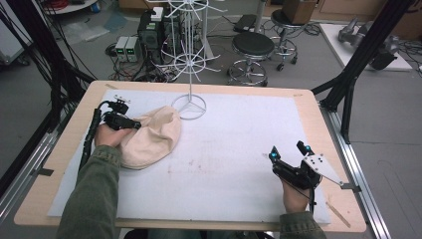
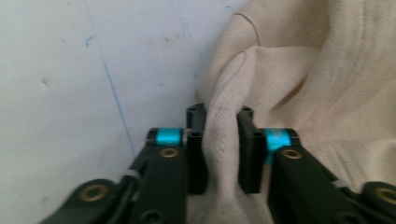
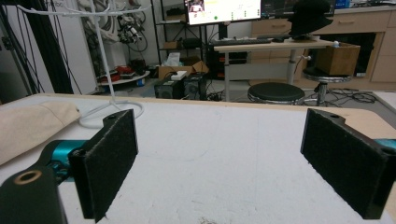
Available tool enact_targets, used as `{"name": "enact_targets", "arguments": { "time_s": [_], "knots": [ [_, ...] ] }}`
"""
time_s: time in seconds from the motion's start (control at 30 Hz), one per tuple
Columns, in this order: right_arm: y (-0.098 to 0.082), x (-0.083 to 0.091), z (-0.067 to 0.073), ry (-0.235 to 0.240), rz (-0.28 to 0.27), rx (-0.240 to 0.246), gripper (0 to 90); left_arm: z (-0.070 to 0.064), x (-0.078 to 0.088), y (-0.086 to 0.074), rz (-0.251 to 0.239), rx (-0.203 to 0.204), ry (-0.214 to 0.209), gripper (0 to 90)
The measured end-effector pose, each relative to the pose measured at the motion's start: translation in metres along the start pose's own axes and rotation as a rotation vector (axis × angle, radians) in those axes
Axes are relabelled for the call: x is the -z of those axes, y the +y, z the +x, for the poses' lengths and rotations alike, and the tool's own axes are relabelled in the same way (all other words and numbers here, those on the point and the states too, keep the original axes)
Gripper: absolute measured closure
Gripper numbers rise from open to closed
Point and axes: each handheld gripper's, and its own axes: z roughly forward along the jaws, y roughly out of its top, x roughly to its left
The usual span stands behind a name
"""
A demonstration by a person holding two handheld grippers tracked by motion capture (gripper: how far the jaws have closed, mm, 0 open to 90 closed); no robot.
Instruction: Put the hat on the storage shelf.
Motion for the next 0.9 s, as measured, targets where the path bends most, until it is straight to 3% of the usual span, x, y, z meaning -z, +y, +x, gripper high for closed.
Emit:
{"name": "enact_targets", "arguments": {
  "time_s": [0.3,0.47,0.63,0.73,0.9],
  "knots": [
    [0.0,0.0,0.0,0.0,0.004,0.002,10.2,-0.006,0.001,-0.002,-0.023,-0.065,0.041,85.3],
    [0.0,0.0,0.0,0.0,0.005,0.002,10.2,-0.006,0.004,-0.004,-0.05,-0.068,0.047,85.5],
    [0.0,-0.001,0.0,0.002,0.005,0.003,10.2,-0.007,0.011,-0.01,-0.106,-0.065,0.07,85.5],
    [0.0,-0.001,0.0,0.0,0.005,0.005,10.2,-0.011,0.02,-0.013,-0.174,-0.063,0.104,85.4],
    [0.0,0.0,0.001,0.001,0.004,0.004,10.2,-0.016,0.033,-0.017,-0.237,-0.051,0.105,85.4]
  ]
}}
